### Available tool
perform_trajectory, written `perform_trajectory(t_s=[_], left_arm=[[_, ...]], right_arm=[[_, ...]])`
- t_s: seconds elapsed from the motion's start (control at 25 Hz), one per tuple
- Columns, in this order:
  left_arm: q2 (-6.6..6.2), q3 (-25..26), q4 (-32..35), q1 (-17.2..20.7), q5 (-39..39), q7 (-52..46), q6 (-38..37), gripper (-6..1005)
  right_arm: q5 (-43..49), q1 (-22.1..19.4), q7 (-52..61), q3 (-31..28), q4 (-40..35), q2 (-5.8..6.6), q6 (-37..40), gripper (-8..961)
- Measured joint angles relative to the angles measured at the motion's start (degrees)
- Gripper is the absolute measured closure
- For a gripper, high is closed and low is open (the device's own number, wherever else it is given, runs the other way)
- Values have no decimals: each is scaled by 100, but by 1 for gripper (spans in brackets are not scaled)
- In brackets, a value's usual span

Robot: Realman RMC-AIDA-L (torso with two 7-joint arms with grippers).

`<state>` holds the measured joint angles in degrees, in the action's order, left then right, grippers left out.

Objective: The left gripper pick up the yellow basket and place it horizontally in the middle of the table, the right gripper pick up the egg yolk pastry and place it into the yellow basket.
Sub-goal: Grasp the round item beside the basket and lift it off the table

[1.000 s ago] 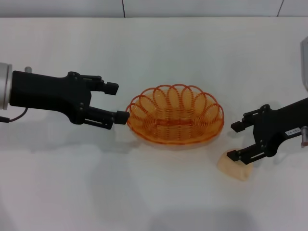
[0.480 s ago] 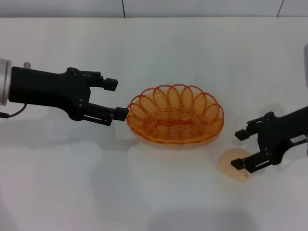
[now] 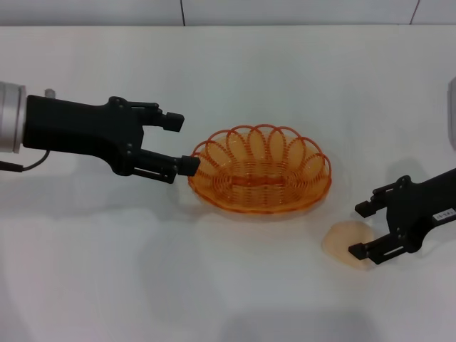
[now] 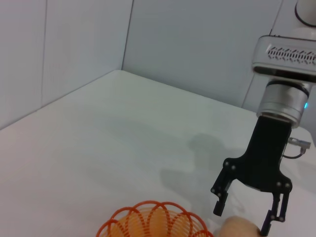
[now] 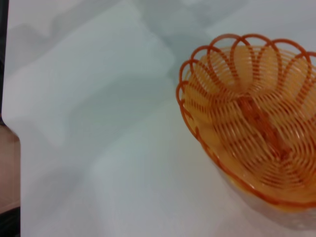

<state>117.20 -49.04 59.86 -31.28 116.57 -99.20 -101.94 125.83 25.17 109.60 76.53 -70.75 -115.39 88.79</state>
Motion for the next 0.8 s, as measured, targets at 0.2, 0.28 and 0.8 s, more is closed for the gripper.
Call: perform_trajectory(t_s=[0.2,0.28,0.8], left_arm=[[16,0,0,-2,-5,-26,0,116],[16,0,0,-7,-8,-27,0,116],[-12,0,0,-10,-12,2,51,117]], right_arm=[[49,18,0,62,-3,-2,-26,216],[52,23,1,64,-37,1,-14,261],[52,72,96,32,-87,17,100,578]])
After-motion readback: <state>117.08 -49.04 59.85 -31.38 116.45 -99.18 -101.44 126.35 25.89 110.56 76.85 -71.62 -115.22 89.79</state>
